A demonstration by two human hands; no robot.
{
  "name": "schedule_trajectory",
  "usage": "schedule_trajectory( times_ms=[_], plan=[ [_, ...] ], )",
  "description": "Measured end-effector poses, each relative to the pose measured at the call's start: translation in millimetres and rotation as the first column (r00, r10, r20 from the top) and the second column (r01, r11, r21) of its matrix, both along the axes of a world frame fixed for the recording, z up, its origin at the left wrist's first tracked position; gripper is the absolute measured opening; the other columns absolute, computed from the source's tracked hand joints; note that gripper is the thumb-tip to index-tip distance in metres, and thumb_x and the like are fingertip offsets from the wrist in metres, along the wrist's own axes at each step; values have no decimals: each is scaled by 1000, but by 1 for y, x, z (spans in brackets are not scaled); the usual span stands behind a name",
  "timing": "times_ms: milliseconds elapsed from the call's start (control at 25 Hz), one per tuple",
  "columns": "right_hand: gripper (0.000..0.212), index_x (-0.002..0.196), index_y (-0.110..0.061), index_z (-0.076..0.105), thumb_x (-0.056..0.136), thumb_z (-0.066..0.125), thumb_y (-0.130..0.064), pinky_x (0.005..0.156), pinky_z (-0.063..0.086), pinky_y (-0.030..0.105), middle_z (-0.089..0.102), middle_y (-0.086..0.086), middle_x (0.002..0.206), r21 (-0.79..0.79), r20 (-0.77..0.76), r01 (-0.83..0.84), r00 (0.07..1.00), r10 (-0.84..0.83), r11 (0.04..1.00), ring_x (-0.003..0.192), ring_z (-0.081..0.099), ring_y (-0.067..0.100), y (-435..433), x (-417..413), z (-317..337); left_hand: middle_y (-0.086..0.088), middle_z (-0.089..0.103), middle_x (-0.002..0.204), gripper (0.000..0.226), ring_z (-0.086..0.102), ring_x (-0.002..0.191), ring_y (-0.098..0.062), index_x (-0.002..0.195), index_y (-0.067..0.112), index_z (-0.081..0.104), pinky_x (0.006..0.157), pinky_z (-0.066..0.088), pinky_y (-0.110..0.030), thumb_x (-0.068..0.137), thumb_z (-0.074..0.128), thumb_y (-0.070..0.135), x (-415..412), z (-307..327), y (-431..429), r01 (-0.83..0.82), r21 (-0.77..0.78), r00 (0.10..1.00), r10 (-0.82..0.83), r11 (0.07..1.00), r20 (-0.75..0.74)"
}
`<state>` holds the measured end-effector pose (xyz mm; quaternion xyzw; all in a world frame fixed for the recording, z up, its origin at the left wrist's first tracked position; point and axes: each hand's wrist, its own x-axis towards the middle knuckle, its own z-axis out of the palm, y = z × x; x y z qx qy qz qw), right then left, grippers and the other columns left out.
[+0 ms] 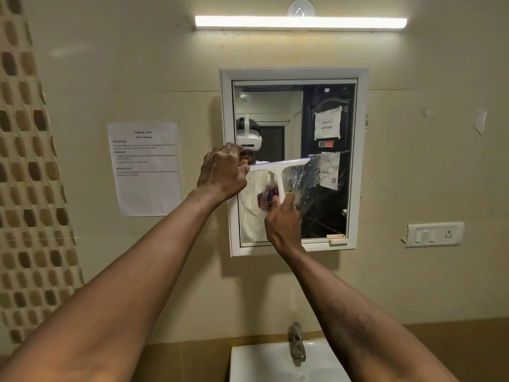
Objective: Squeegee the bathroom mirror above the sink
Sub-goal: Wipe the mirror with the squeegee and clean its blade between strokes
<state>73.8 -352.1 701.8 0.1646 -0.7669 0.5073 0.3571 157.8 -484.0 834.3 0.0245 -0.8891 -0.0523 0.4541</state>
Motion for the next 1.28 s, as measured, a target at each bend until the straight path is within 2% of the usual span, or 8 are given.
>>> schedule_trajectory(
  times_ms=[160,280,400,520,560,680,1040,1280],
  plan=[
    [27,112,-16,40,109,35,-43,63,52,49,63,14,87,-83,-52,-35,998,30,996,76,64,41,0,8,31,-7,64,134,44,57,128,-29,134,15,57,111,44,-45,94,64,33,6,9,-1,8,-23,998,-10,1000,-70],
    [34,109,-16,44,110,33,-49,61,55,49,60,5,86,-96,-123,-55,991,43,994,71,64,29,-6,10,83,-9,64,134,46,57,127,-29,135,13,56,111,44,-44,94,65,32,10,20,-3,-1,-9,992,-1,1000,-126],
    [31,107,-12,43,110,36,-42,55,55,41,64,7,82,-175,-177,-70,983,39,982,69,67,25,-11,4,127,-10,63,135,48,55,129,-31,136,13,54,112,43,-45,92,65,32,12,29,-2,2,-15,992,-4,1000,-123],
    [31,108,-10,44,110,37,-40,47,46,29,65,10,85,-182,-188,-43,982,8,982,72,68,26,-16,-5,151,-8,61,138,50,53,132,-30,138,13,54,114,40,-45,93,62,34,12,36,-4,6,-35,994,-10,999,-108],
    [31,109,-9,44,111,38,-40,45,44,27,65,10,86,-180,-190,-41,982,6,983,72,68,26,-17,-7,155,-8,60,138,50,53,132,-30,138,13,53,114,40,-45,94,61,35,12,38,-5,6,-40,995,-10,999,-104],
    [34,113,-6,46,111,38,-39,52,53,38,64,9,83,-165,-197,-20,980,-13,986,73,69,29,-22,-12,165,-9,60,139,52,53,132,-32,139,13,53,115,39,-46,93,62,35,10,44,-8,15,-32,994,-18,999,-104],
    [32,119,-5,46,111,40,-35,51,35,27,68,15,87,-140,-210,82,971,-110,987,77,69,32,-34,-30,176,-8,61,138,51,54,130,-32,138,13,54,113,41,-46,92,65,33,-4,53,-23,14,-35,991,-19,999,-133],
    [30,117,-7,44,110,37,-35,48,29,28,55,5,79,-124,-190,158,965,-180,980,64,50,22,-35,-26,172,-8,64,134,50,56,129,-31,134,12,56,111,42,-45,90,67,33,-13,50,-23,26,-21,990,-29,999,-140]
  ],
)
